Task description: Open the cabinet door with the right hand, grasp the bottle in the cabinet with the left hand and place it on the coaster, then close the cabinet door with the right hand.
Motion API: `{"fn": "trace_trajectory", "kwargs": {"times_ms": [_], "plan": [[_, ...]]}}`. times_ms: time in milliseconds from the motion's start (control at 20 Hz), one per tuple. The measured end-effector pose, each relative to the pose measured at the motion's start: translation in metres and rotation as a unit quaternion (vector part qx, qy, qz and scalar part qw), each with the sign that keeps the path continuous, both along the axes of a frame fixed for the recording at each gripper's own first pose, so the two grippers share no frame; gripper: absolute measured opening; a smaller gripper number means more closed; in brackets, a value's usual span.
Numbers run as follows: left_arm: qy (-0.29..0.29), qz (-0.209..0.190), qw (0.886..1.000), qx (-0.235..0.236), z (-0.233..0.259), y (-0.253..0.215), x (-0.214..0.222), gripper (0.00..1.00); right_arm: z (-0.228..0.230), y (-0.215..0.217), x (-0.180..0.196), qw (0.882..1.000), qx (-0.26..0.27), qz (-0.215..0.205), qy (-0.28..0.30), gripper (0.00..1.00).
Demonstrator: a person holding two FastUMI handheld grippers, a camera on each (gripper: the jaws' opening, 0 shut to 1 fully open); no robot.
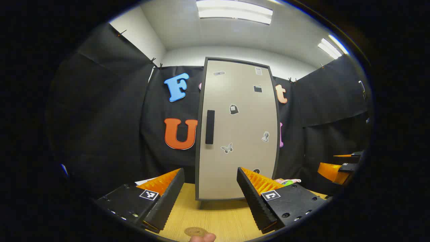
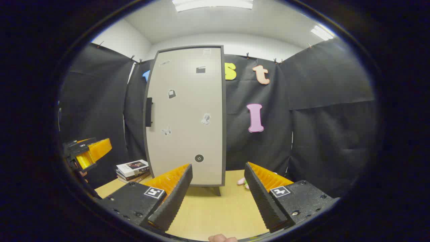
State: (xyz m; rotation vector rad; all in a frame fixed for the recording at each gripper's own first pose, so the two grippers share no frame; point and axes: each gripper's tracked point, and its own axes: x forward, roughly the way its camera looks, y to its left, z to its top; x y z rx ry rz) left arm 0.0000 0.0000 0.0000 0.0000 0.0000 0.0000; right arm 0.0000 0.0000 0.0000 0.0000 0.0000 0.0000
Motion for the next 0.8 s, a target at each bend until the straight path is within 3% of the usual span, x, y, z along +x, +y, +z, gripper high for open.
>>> {"fn": "trace_trajectory", "kwargs": {"times_ms": [100, 200, 800], "plan": [[0.003, 0.0, 1.0, -0.001, -0.002, -0.001, -0.003, 0.95, 0.003, 0.0, -0.004, 1.0, 0.002, 0.001, -0.005, 1.0], [0.005, 0.001, 1.0, -0.002, -0.003, -0.001, -0.006, 0.95, 0.004, -0.002, -0.008, 1.0, 0.003, 0.0, -0.006, 0.96], [0.004, 0.003, 1.0, -0.001, 0.0, -0.001, -0.016, 0.95, 0.003, -0.011, -0.024, 1.0, 0.003, -0.005, -0.009, 0.96]]}}
